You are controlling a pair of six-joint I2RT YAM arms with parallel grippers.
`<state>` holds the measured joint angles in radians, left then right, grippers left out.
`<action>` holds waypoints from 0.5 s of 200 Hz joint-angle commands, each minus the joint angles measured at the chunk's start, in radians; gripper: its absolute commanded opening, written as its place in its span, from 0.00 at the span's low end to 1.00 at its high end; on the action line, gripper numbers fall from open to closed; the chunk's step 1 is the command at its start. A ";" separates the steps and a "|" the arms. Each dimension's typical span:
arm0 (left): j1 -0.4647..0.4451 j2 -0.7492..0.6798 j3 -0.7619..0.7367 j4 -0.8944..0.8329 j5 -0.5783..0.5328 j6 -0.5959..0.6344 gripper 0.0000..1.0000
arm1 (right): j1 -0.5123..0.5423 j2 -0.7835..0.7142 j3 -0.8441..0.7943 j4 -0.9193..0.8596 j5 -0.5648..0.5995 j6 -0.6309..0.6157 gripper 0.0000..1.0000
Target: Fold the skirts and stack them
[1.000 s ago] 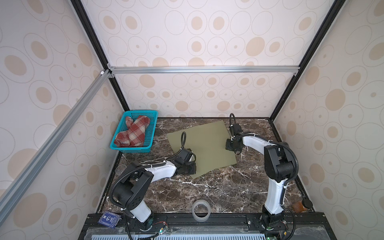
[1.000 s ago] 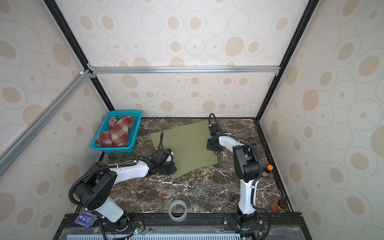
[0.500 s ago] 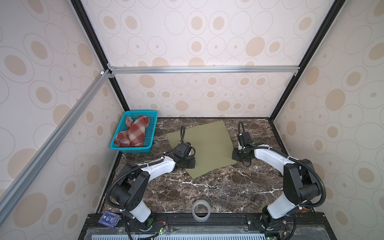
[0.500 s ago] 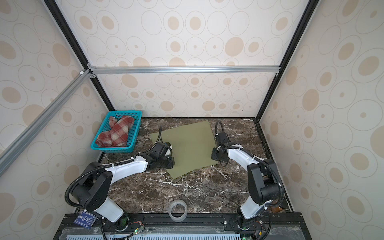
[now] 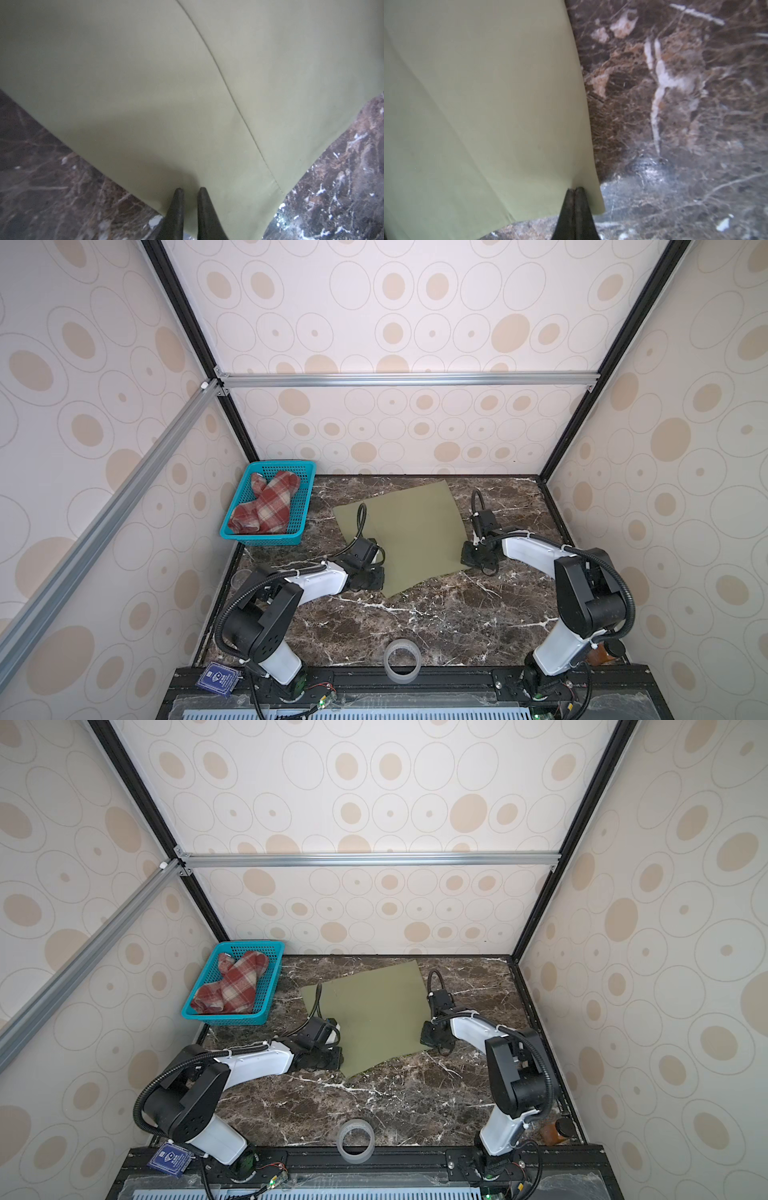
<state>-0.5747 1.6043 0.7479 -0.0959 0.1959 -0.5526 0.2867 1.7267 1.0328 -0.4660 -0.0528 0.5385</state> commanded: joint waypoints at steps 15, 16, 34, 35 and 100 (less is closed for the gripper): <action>-0.022 0.003 -0.026 0.015 0.017 -0.052 0.15 | -0.043 0.054 0.048 0.004 0.023 -0.022 0.00; -0.023 0.003 -0.026 0.015 0.017 -0.054 0.15 | -0.044 0.055 0.049 0.003 0.024 -0.023 0.00; -0.043 0.006 -0.020 0.020 0.021 -0.066 0.15 | -0.072 0.077 0.071 0.003 0.038 -0.039 0.00; -0.044 0.006 -0.020 0.020 0.022 -0.066 0.15 | -0.074 0.079 0.072 0.002 0.038 -0.039 0.00; -0.170 0.067 0.047 0.075 0.062 -0.117 0.15 | -0.123 0.126 0.199 -0.007 0.070 -0.086 0.00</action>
<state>-0.6945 1.6279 0.7486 -0.0307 0.2344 -0.6346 0.1616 1.8523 1.1854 -0.4557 -0.0090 0.4805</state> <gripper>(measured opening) 0.148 0.041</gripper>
